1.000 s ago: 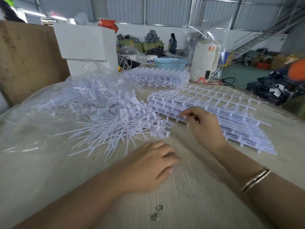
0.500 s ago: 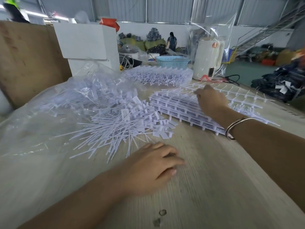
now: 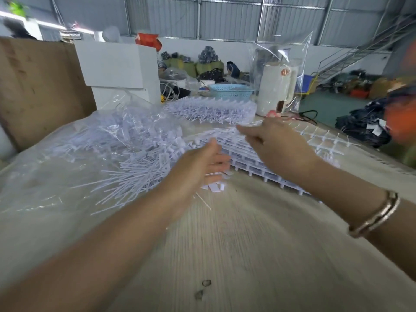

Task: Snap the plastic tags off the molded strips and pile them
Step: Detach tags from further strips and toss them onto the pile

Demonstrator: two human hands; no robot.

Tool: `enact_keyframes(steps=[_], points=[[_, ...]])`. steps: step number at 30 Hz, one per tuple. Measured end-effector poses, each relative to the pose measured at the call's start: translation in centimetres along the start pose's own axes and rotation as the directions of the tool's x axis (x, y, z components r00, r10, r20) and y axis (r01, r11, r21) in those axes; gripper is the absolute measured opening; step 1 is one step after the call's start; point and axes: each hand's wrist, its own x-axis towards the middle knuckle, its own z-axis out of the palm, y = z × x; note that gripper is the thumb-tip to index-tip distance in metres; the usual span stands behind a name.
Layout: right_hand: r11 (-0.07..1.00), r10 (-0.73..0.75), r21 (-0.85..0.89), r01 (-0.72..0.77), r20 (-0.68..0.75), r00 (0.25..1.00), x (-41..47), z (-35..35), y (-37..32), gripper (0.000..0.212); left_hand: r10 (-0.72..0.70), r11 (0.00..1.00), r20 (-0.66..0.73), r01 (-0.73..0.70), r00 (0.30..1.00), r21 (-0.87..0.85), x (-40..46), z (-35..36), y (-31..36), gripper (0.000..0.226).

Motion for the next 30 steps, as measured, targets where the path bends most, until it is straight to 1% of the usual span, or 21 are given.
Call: enact_keyframes(steps=[2,4,6,7,9,11,13,15,16,18,20,22,24,26,28,30], points=[[1.0,-0.016,0.004,0.015,0.133,0.991,-1.6,0.3,-1.5,0.039,-0.046,0.997,-0.121,0.039,0.992,-0.063,0.4,-0.1,0.6,0.033],[0.997,-0.079,0.023,0.075,0.231,0.97,-3.2,0.5,-2.8,0.038,-0.094,0.991,-0.217,0.07,0.972,-0.115,0.6,-0.4,0.5,0.032],[0.99,-0.14,0.069,0.126,0.284,0.949,-4.4,0.5,-4.0,0.036,-0.13,0.988,-0.25,0.106,0.959,-0.11,0.6,-0.7,0.3,0.027],[0.987,-0.156,0.089,0.135,0.3,0.941,-4.8,0.5,-4.5,0.039,-0.14,0.989,-0.247,0.123,0.959,-0.085,0.6,-0.8,0.2,0.027],[0.985,-0.149,0.132,0.114,0.304,0.941,-5.3,0.3,-5.3,0.044,-0.146,0.989,-0.224,0.147,0.964,-0.011,0.5,-1.2,0.0,0.028],[0.976,-0.1,0.212,0.05,0.233,0.967,-5.2,-0.2,-5.5,0.041,-0.14,0.981,-0.202,0.164,0.969,0.104,0.5,-1.9,0.2,0.028],[0.949,-0.039,0.315,0.009,0.089,0.995,-4.4,-0.4,-4.6,0.032,-0.116,0.943,-0.176,0.164,0.978,0.288,0.7,-2.8,0.4,0.027],[0.932,0.022,0.363,0.002,-0.061,0.998,-3.0,-0.2,-3.0,0.024,-0.046,0.844,-0.143,0.115,0.989,0.524,0.7,-3.7,0.6,0.024],[0.929,0.04,0.369,0.006,-0.116,0.993,-2.3,0.0,-2.2,0.021,-0.006,0.789,-0.107,0.07,0.994,0.611,0.7,-4.2,0.5,0.025],[0.93,0.049,0.368,0.007,-0.143,0.988,-1.4,0.8,-0.8,0.02,0.002,0.736,-0.005,0.002,1.0,0.677,0.4,-4.8,0.3,0.03],[0.925,0.019,0.38,0.003,-0.055,0.998,-1.2,1.9,-0.1,0.023,-0.031,0.674,0.096,-0.05,0.995,0.737,-0.1,-5.2,0.1,0.035],[0.893,-0.005,0.448,-0.041,0.102,0.995,-1.8,3.3,0.1,0.025,-0.051,0.597,0.151,-0.091,0.987,0.797,-0.4,-5.5,-0.2,0.037],[0.811,-0.018,0.565,-0.152,0.283,0.959,-2.5,4.4,0.2,0.02,-0.051,0.539,0.171,-0.117,0.984,0.834,-0.6,-5.6,-0.6,0.038],[0.728,-0.055,0.638,-0.25,0.418,0.907,-3.2,5.1,0.3,0.012,-0.022,0.516,0.181,-0.144,0.983,0.844,-0.9,-5.6,-0.8,0.039],[0.688,-0.116,0.676,-0.262,0.46,0.88,-3.8,5.5,0.5,0.019,-0.007,0.478,0.188,-0.162,0.982,0.864,-1.2,-5.6,-0.8,0.038],[0.648,-0.148,0.721,-0.245,0.434,0.889,-4.4,5.7,0.4,0.026,-0.023,0.401,0.193,-0.168,0.981,0.901,-1.3,-5.6,-0.7,0.031]])
